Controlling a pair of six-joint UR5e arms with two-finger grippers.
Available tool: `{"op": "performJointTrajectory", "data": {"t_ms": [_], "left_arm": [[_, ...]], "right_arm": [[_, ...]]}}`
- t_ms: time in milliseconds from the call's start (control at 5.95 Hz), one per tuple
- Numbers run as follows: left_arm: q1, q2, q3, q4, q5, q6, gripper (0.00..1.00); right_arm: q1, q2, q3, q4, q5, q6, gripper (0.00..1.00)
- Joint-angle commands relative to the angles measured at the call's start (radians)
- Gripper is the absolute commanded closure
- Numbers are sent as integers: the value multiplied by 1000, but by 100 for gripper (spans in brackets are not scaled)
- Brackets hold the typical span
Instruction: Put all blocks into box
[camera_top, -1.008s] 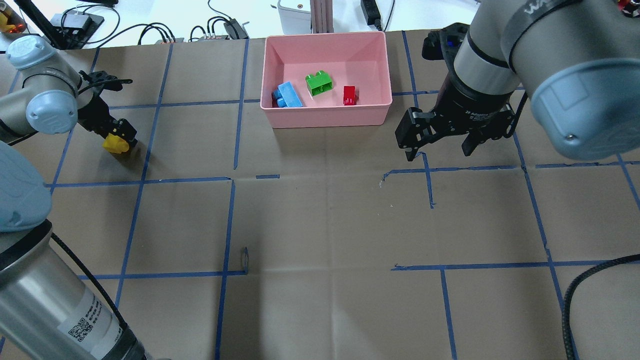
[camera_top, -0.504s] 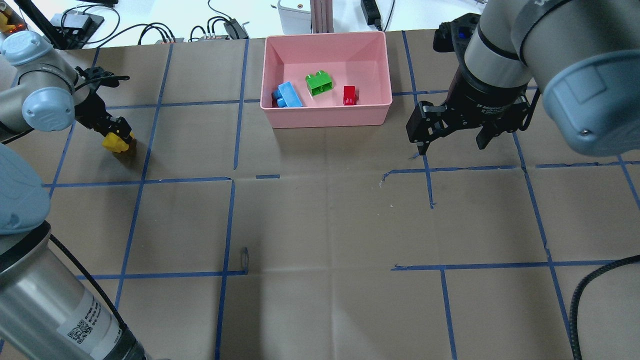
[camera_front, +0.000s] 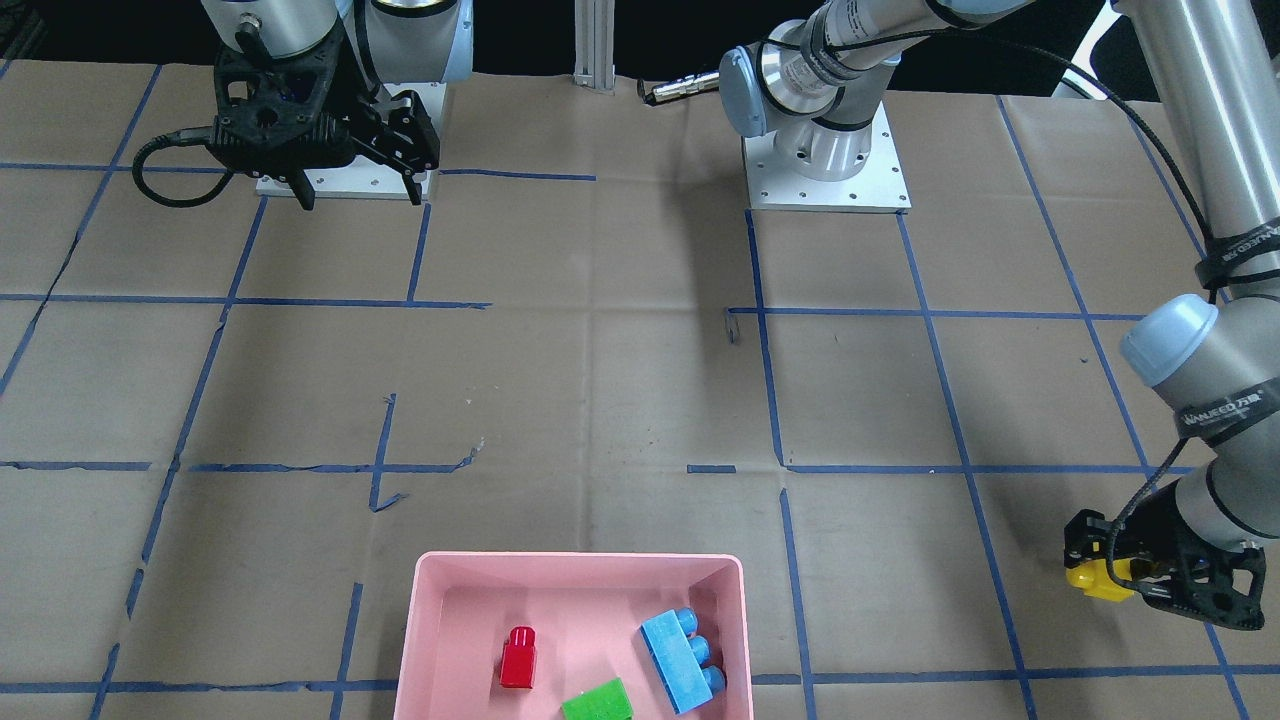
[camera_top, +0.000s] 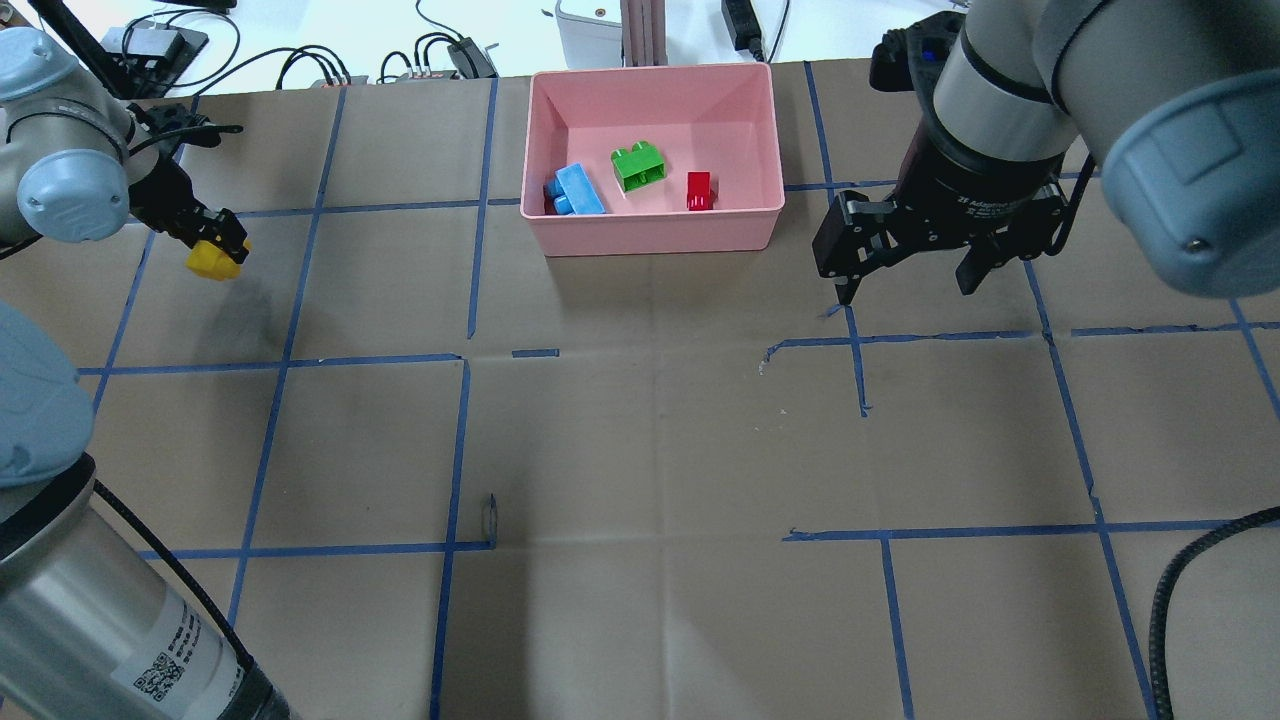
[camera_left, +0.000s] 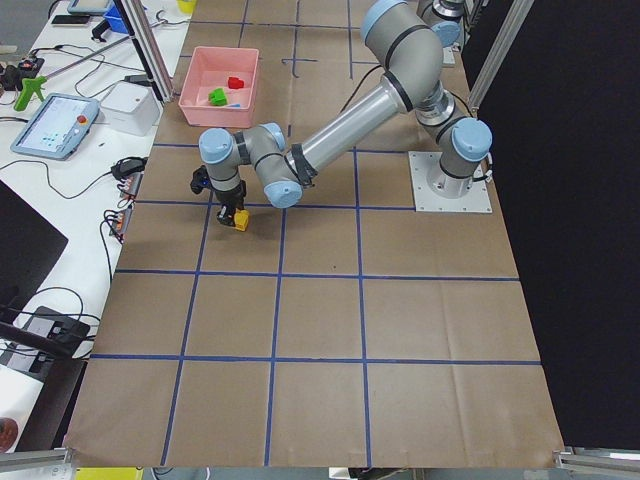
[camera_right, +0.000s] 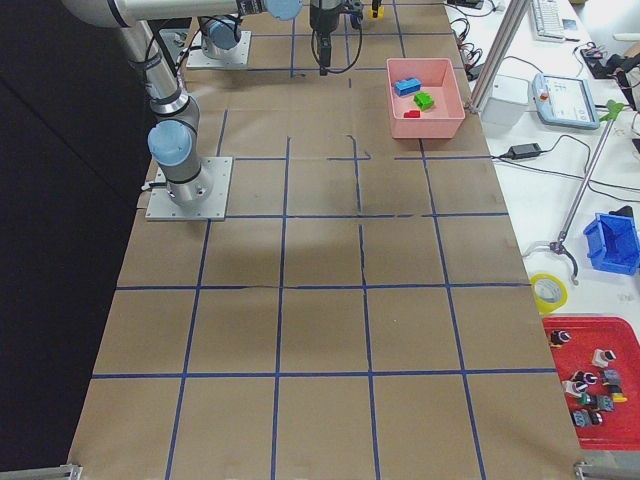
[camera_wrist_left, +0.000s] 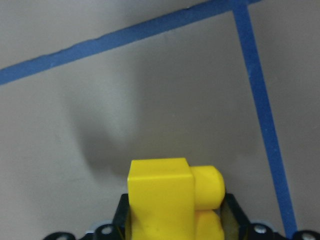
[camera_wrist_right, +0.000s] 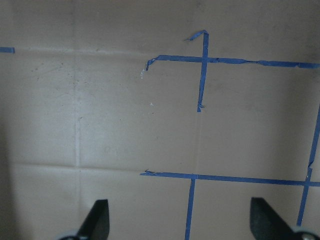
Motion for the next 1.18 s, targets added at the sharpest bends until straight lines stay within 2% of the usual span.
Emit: {"op": "performJointTrajectory", "data": {"t_ms": [0, 168, 336, 504, 840, 1008], "left_arm": [[-25, 44, 187, -224, 2, -3, 100], [-65, 28, 327, -364, 6, -24, 100], [-114, 18, 416, -441, 2, -131, 100], [-201, 3, 440, -446, -15, -296, 100], [-381, -23, 509, -443, -114, -659, 100], [-494, -61, 561, -440, -115, -805, 100]], "right_arm": [[-1, 2, 8, -8, 1, 0, 0], [-1, 2, 12, -10, 1, -5, 0], [-3, 2, 16, -10, 1, -9, 0], [-3, 2, 17, -10, 1, -9, 0], [-9, 2, 17, -10, -1, -12, 0], [-9, 4, 17, -10, -1, -12, 0]]}}
